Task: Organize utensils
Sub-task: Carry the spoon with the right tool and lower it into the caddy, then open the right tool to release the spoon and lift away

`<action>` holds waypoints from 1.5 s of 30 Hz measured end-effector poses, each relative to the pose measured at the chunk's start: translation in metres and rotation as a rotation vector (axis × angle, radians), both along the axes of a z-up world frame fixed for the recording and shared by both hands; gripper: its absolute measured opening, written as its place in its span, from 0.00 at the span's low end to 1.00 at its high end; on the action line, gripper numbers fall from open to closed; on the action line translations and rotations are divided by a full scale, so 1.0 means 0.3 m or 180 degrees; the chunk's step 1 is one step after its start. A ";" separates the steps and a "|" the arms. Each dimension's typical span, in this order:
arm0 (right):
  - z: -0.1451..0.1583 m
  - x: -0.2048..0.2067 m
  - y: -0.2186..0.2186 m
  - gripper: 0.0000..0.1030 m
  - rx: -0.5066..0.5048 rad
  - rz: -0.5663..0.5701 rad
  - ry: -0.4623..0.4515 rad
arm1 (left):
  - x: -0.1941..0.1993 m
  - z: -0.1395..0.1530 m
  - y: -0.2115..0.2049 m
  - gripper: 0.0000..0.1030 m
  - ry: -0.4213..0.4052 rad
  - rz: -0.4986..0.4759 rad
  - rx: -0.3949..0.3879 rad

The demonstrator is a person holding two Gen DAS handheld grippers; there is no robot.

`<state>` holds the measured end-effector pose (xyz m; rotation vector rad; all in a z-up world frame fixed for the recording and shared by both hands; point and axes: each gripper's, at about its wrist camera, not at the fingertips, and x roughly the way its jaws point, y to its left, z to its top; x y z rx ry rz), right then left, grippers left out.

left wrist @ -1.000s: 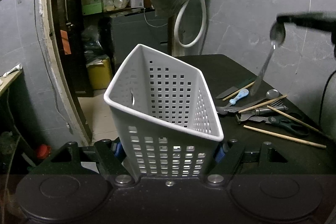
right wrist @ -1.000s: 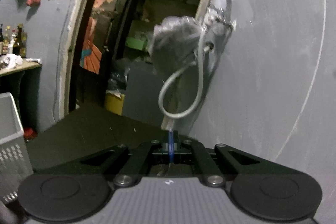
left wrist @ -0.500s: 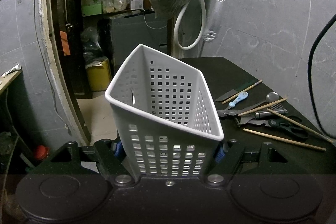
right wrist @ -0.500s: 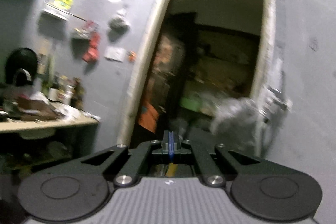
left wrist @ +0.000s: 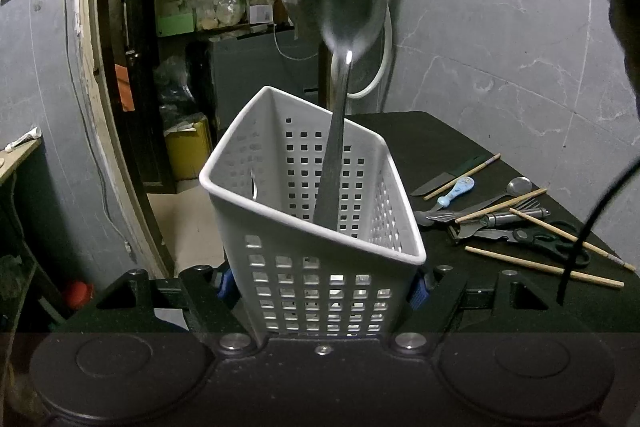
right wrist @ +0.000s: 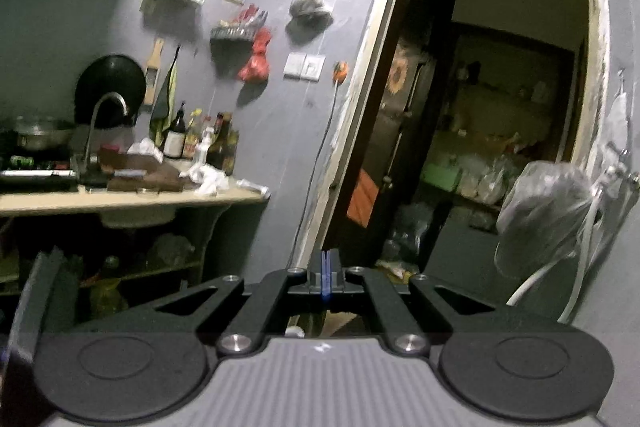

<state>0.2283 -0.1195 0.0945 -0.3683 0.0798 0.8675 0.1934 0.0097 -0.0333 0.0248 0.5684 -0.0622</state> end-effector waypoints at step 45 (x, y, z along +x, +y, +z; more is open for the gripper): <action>-0.142 -0.036 -0.167 0.90 0.0478 -0.0949 0.0388 | -0.015 -0.004 0.005 0.74 -0.0089 -0.0160 0.0101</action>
